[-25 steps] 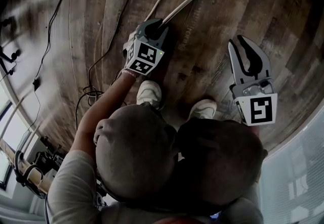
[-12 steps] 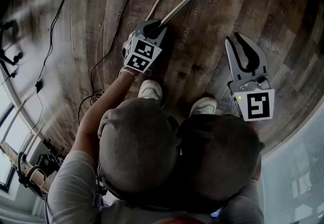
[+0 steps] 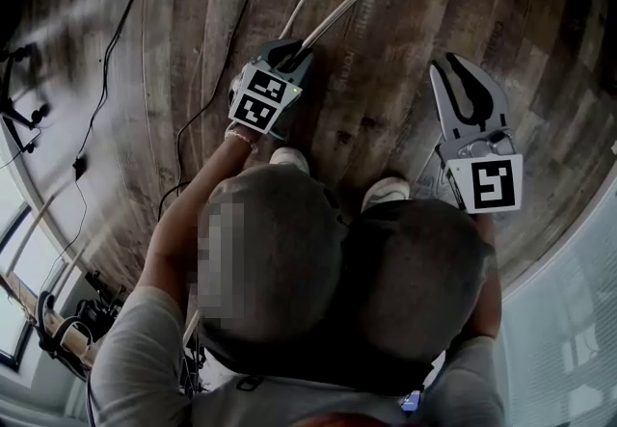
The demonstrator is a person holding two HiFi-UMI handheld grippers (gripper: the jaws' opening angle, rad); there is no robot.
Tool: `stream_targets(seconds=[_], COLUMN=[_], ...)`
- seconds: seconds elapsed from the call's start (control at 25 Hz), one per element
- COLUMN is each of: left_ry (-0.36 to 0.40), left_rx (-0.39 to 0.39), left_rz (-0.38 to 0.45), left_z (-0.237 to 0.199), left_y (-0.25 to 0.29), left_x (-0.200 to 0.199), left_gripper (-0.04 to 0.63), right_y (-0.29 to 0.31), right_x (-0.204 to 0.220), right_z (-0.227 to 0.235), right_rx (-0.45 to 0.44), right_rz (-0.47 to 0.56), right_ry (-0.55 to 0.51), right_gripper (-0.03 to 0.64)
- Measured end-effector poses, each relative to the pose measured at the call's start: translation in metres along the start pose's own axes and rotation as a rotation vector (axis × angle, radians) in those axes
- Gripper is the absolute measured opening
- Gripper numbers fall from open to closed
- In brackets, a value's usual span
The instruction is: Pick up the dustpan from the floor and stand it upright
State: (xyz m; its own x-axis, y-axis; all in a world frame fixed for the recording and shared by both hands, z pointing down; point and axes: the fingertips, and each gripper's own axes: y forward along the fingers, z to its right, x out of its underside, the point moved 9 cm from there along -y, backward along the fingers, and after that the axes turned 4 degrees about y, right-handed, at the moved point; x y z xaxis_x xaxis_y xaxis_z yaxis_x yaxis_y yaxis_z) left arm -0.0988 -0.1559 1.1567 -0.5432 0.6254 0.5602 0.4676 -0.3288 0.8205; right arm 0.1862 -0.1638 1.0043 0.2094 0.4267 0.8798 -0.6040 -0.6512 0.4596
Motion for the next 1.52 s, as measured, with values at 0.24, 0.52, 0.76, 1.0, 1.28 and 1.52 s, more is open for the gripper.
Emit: stream_targets(seconds=[0.24, 0.52, 0.76, 1.0, 1.28, 1.52], left_ry=[-0.036, -0.094, -0.114, -0.13, -0.12, -0.083], left_rx=[0.034, 0.094, 0.153, 0.202, 0.22, 0.243], left_rz=[-0.04, -0.117, -0.245, -0.347, -0.447, -0.524], left_z=[0.003, 0.018, 0.037, 0.063, 0.081, 0.087], left_y=[-0.038, -0.108, -0.163, -0.208, -0.248, -0.261], left_x=[-0.036, -0.074, -0.095, -0.114, -0.156, -0.18], left_gripper=[0.086, 0.087, 0.087, 0.091, 0.091, 0.091], right_y=[-0.022, -0.063, -0.102, -0.15, -0.198, -0.206], right_x=[-0.046, -0.109, -0.167, -0.201, -0.227, -0.234], right_z=[-0.011, -0.038, -0.055, -0.096, -0.155, -0.211], right_rx=[-0.001, -0.016, 0.0, -0.025, -0.101, -0.257], right_rz=[0.016, 0.011, 0.021, 0.002, -0.02, -0.101], right_ry=[0.0, 0.01, 0.042, 0.096, 0.194, 0.215], right_gripper=[0.072, 0.072, 0.072, 0.072, 0.072, 0.083])
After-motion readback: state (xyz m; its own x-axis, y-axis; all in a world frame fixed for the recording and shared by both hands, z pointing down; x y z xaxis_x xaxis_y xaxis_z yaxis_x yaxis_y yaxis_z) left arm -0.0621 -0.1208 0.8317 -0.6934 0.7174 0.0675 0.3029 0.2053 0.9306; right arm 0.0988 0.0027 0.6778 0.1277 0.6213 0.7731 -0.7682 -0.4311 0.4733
